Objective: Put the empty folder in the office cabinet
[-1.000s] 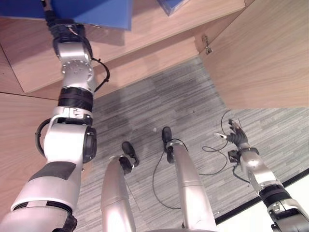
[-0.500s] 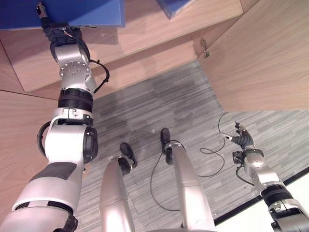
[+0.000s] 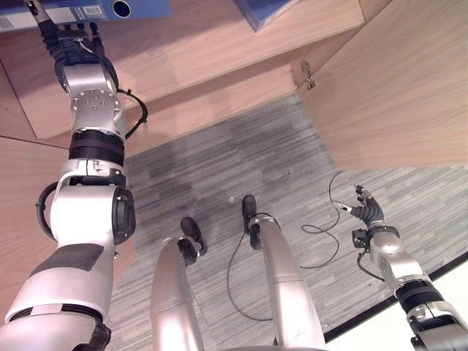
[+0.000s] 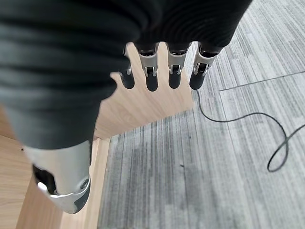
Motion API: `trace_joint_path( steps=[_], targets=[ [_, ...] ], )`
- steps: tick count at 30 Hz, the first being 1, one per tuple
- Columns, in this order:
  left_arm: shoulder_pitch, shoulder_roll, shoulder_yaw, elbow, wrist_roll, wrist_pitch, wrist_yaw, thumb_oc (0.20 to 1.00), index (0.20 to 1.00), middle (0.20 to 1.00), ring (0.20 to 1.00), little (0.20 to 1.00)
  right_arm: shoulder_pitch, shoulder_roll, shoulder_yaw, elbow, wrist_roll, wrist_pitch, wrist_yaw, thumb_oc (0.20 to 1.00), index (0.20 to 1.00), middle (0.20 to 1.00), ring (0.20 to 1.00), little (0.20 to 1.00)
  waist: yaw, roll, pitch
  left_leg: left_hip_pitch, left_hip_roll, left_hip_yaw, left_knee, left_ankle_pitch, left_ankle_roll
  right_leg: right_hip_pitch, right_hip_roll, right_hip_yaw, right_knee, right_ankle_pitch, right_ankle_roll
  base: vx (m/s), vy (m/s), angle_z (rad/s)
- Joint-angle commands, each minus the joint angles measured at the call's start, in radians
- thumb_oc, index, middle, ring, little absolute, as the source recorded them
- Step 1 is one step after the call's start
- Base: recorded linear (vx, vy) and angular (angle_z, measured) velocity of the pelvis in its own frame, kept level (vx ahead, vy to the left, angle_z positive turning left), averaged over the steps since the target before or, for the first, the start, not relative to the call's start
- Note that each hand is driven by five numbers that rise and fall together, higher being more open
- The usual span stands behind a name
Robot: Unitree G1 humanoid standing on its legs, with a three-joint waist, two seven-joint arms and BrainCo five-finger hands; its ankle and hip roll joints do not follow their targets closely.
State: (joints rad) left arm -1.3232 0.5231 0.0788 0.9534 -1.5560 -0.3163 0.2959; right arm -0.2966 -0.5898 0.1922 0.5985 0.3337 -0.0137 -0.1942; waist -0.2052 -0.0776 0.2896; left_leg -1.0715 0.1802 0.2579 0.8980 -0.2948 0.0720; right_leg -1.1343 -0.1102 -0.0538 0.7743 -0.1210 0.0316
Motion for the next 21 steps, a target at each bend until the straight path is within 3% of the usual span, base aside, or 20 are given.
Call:
trace_joint_path(
  steps=[1,12,21],
  targets=[
    [-0.083,0.040,-0.040,0.067,0.132,0.013,-0.026,1.000,1.000,1.000,1.000,1.000,0.033,-0.042,-0.016,0.039,0.008,-0.032,0.003,1.000,1.000,1.000,1.000,1.000,0.011,0.006,-0.077,0.035,0.029,-0.089,-0.006,-0.102,-0.025,0.079,-0.043,-0.092,-0.112,-0.030,0.035,0.00,0.000,0.00],
    [-0.085,0.069,-0.024,0.154,0.206,0.055,-0.027,1.000,1.000,1.000,1.000,1.000,0.044,-0.045,-0.026,0.038,0.010,-0.041,0.005,1.000,1.000,1.000,1.000,1.000,0.003,0.008,-0.088,0.033,0.032,-0.087,-0.002,-0.107,-0.021,0.074,-0.042,-0.092,-0.114,-0.024,0.035,0.00,0.000,0.00],
    [-0.100,0.068,-0.069,0.255,0.270,0.149,-0.092,1.000,1.000,1.000,1.000,1.000,0.038,-0.057,-0.016,0.063,0.019,-0.038,0.020,1.000,1.000,1.000,1.000,1.000,-0.011,0.011,-0.103,0.034,0.028,-0.086,-0.013,-0.103,-0.018,0.078,-0.049,-0.094,-0.122,-0.012,0.039,0.00,0.000,0.00]
  ],
)
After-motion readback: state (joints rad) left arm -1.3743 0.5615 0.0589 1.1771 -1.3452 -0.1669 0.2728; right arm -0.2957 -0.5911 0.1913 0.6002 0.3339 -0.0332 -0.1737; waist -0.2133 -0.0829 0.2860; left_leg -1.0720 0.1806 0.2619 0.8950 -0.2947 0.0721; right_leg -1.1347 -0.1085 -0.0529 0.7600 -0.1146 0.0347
